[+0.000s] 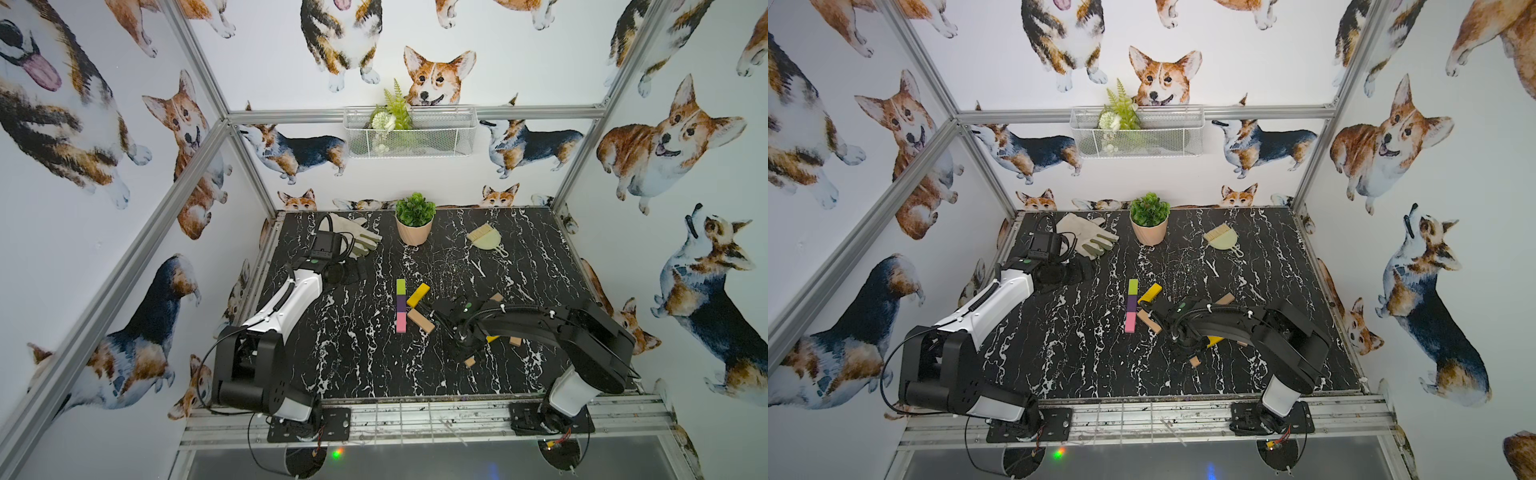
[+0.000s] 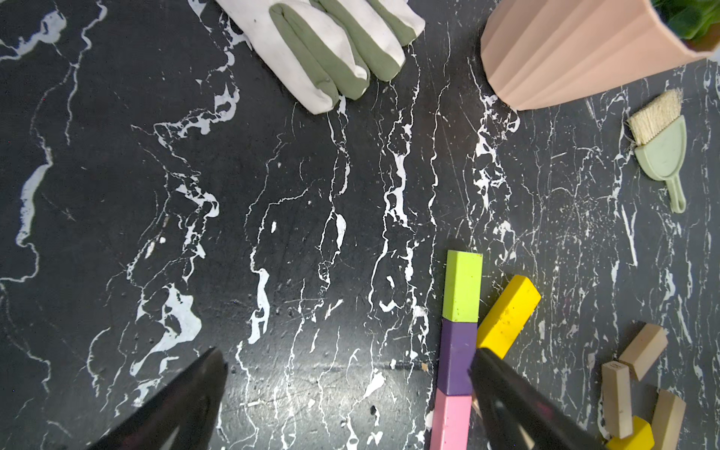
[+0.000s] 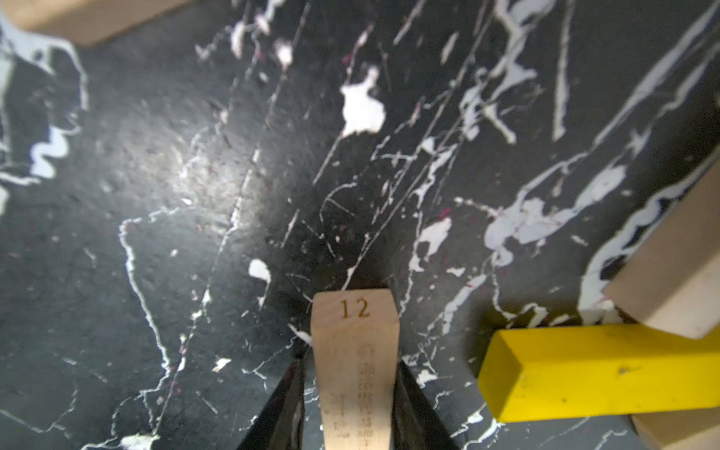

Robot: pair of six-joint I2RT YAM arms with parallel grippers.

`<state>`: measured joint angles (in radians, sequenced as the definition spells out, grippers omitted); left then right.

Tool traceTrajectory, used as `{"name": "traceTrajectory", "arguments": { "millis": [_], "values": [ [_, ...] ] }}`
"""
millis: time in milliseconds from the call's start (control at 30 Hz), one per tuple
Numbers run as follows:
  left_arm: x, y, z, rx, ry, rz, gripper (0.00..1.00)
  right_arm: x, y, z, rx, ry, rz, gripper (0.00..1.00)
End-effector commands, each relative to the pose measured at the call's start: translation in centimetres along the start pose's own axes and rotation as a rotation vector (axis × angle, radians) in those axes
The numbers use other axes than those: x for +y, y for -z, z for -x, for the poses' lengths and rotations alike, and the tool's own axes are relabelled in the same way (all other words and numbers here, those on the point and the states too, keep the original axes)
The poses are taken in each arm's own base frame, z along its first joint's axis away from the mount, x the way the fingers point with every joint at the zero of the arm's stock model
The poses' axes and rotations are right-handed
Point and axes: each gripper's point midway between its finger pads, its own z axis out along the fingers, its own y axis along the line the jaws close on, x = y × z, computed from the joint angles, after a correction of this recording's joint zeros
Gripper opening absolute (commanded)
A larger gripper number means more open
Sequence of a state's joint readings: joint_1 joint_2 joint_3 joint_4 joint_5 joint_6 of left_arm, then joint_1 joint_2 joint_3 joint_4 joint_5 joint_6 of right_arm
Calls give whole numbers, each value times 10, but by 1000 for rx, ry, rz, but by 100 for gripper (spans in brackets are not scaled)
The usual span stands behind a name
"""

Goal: Assemble the letter k with building blocks
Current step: Pick up the building block from the center of the board, then place the building block at the center of the board.

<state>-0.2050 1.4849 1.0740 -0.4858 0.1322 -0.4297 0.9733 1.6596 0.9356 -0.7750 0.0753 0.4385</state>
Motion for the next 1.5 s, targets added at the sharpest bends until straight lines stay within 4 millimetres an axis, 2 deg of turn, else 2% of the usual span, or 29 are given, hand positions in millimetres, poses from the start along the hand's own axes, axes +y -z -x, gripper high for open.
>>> {"name": "traceTrajectory", "arguments": {
  "millis": [0, 100, 233, 333, 533, 633, 733, 900, 1200, 1467],
  "values": [
    [-2, 2, 4, -13, -4, -3, 100, -8, -3, 1, -5, 1, -45, 31],
    [-2, 1, 4, -12, -3, -2, 100, -7, 10, 11, -45, -2, -40, 22],
    [-2, 1, 4, -12, -3, -4, 100, -10, 34, 32, -110, -21, -58, 19],
    [-2, 1, 3, -10, -3, -5, 100, -20, 55, 56, -159, -87, -61, 19],
    [-2, -2, 2, -2, -1, -7, 100, -59, 98, 121, -275, -291, 9, 19],
    [-2, -3, 2, 0, 1, -7, 100, -76, 107, 148, -291, -309, -19, 19],
    [-3, -4, 1, 2, 0, -8, 100, -83, 101, 166, -263, -290, -68, 20],
    [-3, -5, 0, 6, -2, -6, 100, -85, 73, 182, -198, -316, -84, 21],
    [-6, -7, -1, 11, -9, -9, 100, -75, 29, 198, -142, -348, -19, 21],
    [-6, -6, -2, 11, -18, -5, 100, -72, 16, 202, -118, -377, 1, 22]
  ]
}}
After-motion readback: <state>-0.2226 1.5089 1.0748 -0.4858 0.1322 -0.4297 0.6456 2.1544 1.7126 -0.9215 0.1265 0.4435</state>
